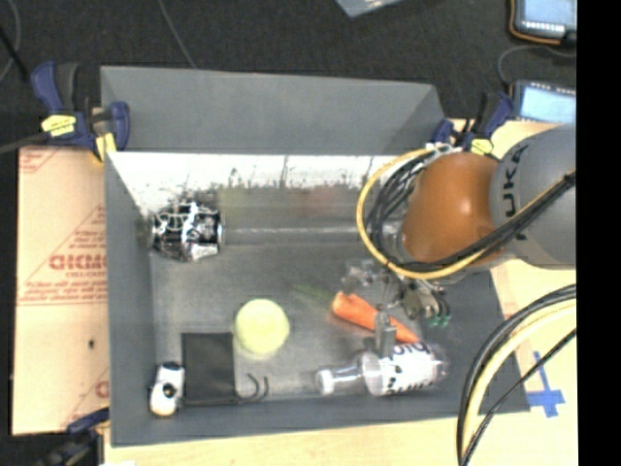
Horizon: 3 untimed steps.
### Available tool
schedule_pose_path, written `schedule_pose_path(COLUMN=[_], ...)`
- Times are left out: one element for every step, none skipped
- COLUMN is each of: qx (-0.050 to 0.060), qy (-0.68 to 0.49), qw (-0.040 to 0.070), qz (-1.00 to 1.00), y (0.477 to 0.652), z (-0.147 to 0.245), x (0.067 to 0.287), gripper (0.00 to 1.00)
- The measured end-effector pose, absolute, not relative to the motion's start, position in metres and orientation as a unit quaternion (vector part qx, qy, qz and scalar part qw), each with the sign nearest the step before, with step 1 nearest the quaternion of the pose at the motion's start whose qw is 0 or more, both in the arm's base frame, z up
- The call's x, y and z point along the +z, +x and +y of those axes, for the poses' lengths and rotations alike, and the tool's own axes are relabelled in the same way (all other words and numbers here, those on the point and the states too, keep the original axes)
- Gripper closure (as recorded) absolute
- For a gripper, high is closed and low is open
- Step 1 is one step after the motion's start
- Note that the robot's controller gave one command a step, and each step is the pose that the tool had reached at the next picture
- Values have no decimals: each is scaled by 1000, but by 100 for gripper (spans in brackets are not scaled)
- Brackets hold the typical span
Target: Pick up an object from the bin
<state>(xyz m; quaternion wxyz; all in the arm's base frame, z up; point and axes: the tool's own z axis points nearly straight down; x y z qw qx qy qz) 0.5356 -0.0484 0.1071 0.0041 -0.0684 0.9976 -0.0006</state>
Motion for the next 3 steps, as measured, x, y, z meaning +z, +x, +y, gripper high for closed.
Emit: schedule_pose_path(qx=[0, 0, 0], qy=[68, 68, 63], qw=[4, 4, 7], qz=[998, 998, 998], y=[542, 543, 552], z=[-51, -51, -49], x=[90, 90, 231], gripper=[100, 100, 100])
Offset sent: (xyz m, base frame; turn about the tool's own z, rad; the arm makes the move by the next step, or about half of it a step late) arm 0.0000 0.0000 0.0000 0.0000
